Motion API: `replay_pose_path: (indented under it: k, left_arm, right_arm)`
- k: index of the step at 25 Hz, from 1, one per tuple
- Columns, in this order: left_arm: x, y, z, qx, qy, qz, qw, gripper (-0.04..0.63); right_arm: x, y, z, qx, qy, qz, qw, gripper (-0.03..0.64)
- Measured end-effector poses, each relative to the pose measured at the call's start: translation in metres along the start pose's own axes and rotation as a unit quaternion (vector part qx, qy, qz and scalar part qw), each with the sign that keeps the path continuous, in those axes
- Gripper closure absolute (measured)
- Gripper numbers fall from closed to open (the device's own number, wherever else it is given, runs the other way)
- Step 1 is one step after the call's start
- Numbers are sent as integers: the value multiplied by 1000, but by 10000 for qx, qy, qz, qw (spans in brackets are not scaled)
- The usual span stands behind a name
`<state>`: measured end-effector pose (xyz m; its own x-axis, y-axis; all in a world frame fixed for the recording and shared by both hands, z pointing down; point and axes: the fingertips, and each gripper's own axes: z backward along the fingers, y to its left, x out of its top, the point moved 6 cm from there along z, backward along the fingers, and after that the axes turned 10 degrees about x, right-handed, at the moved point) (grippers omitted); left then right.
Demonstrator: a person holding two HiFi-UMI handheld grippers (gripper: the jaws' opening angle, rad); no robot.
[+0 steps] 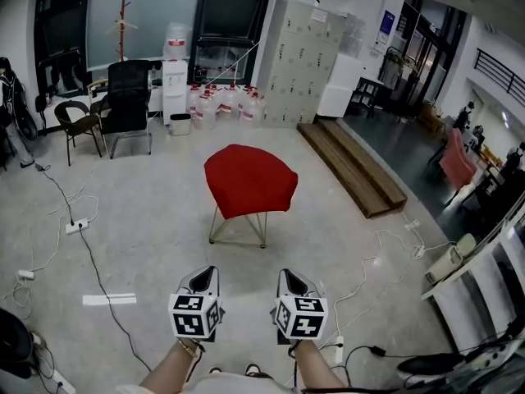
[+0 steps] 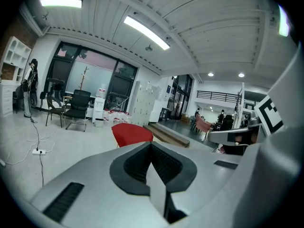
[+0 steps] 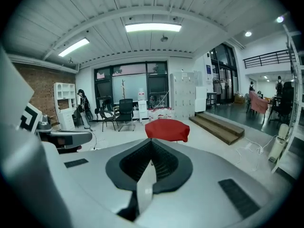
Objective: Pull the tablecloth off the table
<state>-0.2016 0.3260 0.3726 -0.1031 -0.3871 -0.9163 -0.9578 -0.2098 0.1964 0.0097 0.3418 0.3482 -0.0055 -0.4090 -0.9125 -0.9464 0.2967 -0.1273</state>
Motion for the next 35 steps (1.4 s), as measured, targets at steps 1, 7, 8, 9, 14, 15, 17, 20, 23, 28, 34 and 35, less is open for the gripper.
replay_pose_path:
  k: [1,7,8,9,14,15,17,20,23,28,34,35]
  left_arm:
    - [-2,1,0,-20,27,0,10000,580]
    - [-8,10,-3,-35,117,-41,9999,580]
    - [-8,10,-5,-23,120,-28,9999,580]
    - [-7,10,-7,-13,117,-19,9999,580]
    - [-6,8,-19,19,111,-15,9999,580]
    - [-6,9,-23,30,122,-12,9999,580]
    - [-5,12,-31,61,141,6,9999,580]
    - [0,13,-49,113,138,50,9998,580]
    - [5,9,-68,96,113,89,9999,580]
    - [13,1,-101,106,135,74,9998,580]
    - [32,-7,-140,211,93,16,9997,580]
    - [36,-9,-146,226,82,-6,9997,580]
  right_arm:
    - [-2,1,0,-32,30,-23,10000,592]
    - [-9,3,-6,-133,104,-157,9997,592]
    - [-9,1,-6,-140,98,-174,9997,592]
    - [-9,-1,-7,-145,91,-187,9997,592]
    - [-7,-15,-19,-169,77,-238,9995,592]
    - [-6,-17,-23,-168,74,-246,9995,592]
    - [-2,-20,-32,-153,73,-238,9996,592]
    - [5,-30,-46,-119,87,-195,9997,592]
    - [11,-45,-60,-23,90,-349,9993,592]
    - [27,-70,-86,110,2,-556,9984,592]
    - [43,-102,-115,163,6,-527,9985,592]
    - [46,-109,-118,161,-4,-538,9984,592]
